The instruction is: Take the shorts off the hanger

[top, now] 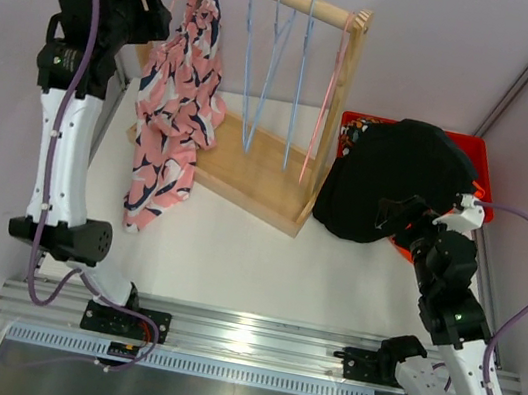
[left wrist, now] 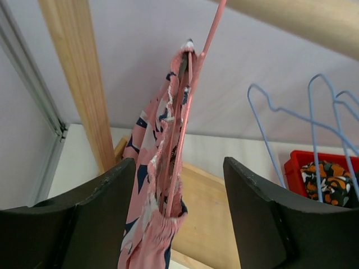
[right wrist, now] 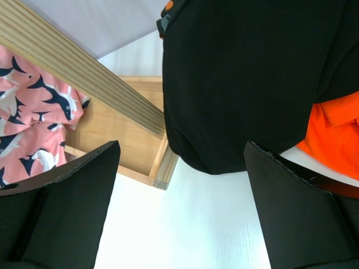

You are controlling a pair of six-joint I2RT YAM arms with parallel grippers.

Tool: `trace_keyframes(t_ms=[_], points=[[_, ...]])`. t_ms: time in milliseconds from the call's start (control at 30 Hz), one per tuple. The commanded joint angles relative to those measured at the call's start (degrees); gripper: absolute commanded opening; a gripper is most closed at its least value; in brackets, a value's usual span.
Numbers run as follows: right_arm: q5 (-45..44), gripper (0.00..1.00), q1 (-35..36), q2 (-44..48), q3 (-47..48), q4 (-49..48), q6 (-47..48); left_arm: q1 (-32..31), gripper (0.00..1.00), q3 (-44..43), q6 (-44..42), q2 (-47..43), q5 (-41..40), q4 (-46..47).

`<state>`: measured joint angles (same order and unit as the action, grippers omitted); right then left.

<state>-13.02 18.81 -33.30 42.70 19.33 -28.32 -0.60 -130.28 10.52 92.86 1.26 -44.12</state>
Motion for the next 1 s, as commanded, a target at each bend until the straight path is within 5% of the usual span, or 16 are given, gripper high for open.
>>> trace_keyframes(t_ms=[0, 767, 833, 967], points=[[-0.3, 0.99, 0.3, 0.3, -0.8, -0.4, 1.4, 0.4, 0.70, -4.1, 1.3, 2.6, 5.3, 1.5], [-0.4, 0.99, -0.2, -1.9, -2.1, -2.6, 2.2, 0.4, 0.43, -3.7, 0.9, 10.3, 5.7, 2.2], [-0.2, 1.00, -0.3, -1.9, -2.2, -2.6, 2.0, 0.4, 0.37, -4.0, 0.8, 10.8, 5.9, 2.0], [-0.3, 0.99, -0.3, -1.7, -2.4, -2.5, 1.9, 0.4, 0.00, -5.4, 1.3, 11.4, 5.5, 1.6]])
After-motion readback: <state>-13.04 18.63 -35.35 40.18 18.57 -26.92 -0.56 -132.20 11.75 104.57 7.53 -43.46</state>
